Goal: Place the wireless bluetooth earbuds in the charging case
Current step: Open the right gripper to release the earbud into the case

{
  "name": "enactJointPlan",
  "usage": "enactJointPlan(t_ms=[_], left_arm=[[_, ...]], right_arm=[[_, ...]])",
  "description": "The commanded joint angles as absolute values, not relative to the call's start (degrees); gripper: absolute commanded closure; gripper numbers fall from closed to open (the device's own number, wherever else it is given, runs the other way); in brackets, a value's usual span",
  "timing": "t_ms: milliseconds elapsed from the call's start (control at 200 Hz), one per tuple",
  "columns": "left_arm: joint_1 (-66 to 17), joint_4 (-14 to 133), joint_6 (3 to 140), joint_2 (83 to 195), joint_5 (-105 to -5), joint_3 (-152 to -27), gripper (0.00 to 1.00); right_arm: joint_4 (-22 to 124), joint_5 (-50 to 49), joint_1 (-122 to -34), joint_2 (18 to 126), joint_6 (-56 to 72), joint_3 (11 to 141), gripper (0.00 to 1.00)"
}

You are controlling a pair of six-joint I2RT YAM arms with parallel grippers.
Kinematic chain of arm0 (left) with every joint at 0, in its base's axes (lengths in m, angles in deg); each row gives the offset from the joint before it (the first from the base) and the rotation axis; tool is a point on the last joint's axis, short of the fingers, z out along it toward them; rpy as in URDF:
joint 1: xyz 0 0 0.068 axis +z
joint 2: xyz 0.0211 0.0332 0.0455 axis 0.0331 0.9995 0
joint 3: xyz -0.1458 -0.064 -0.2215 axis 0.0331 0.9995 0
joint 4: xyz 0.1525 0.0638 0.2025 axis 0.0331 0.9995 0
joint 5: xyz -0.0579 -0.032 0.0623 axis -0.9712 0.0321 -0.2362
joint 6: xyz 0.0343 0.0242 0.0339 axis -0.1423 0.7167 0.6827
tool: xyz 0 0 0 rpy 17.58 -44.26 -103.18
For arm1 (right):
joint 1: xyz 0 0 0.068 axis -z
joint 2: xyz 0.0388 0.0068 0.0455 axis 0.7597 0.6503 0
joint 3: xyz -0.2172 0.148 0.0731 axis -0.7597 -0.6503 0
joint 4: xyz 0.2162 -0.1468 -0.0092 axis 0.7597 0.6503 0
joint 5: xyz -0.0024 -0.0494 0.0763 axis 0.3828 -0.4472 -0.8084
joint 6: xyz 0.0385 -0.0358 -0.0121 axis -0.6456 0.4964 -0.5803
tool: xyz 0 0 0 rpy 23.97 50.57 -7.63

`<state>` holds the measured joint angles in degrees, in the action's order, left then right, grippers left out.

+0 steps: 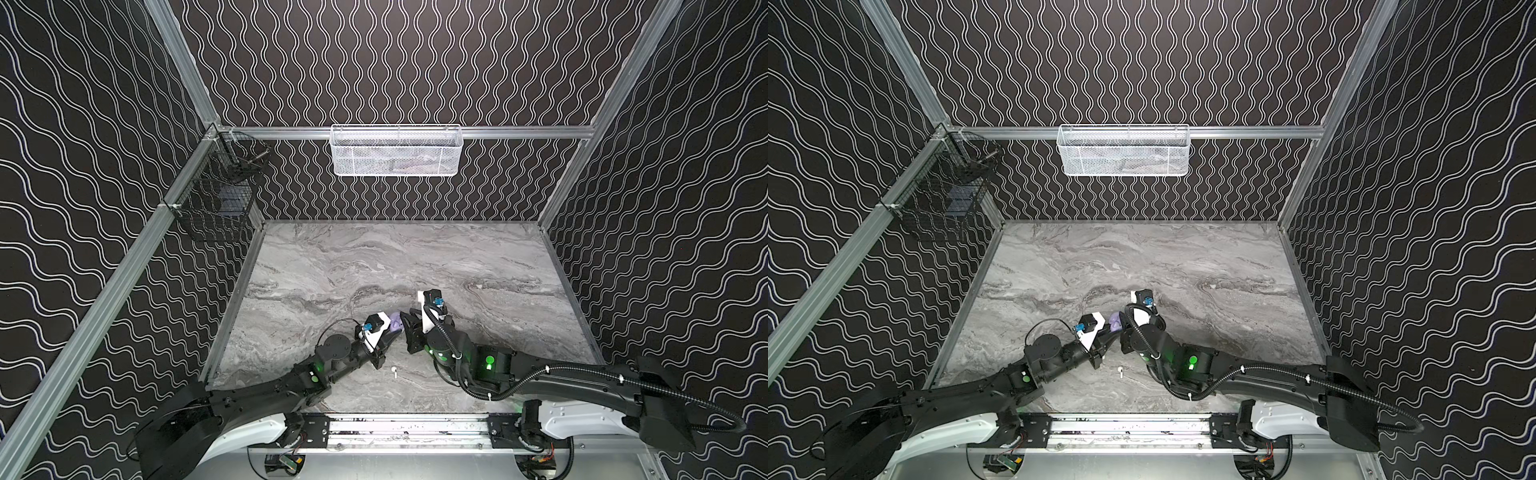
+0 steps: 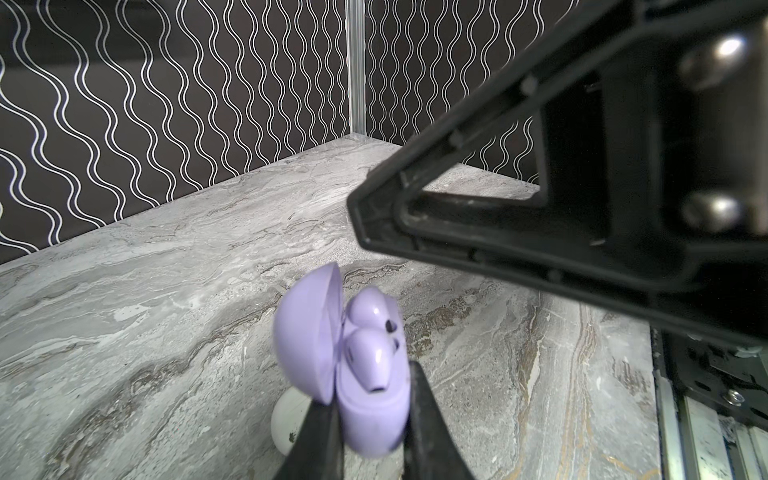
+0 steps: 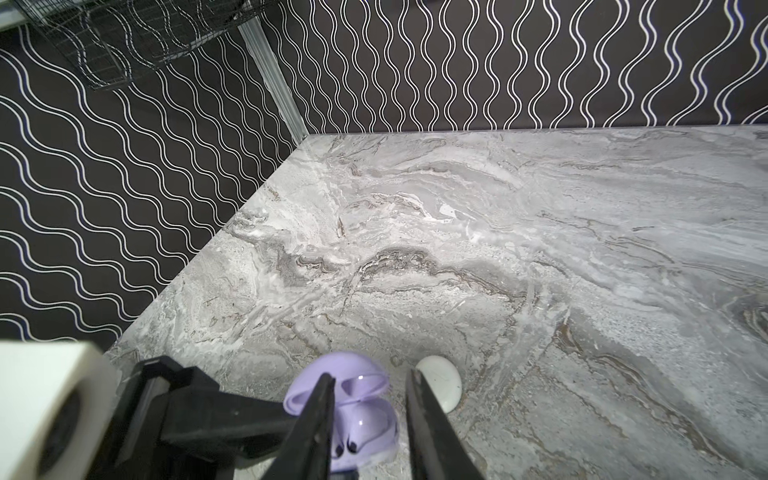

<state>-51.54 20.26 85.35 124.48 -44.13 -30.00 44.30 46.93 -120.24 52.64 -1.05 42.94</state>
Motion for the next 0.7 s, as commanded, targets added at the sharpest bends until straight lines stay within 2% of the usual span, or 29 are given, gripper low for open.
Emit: enactJointPlan(t_ms=[0,465,696], left_arm=[[-51.5,18.5,85.4,124.4,-44.1,-30.2,1.0],[-51.5,18.9,85.9,124.8,-44.5,-30.6,1.0],[-51.5,19.3,86.5,125.7,-45.0,-31.2,1.0]], right_arm=[[44.8,48.5,-120.1,51.8,-1.8,42.6,0.68],[50.3,46.9,-117.5,50.2,-4.3,43.7,0.54],[58.1,41.2,-112.9,50.4,-7.1,46.7,0.5]])
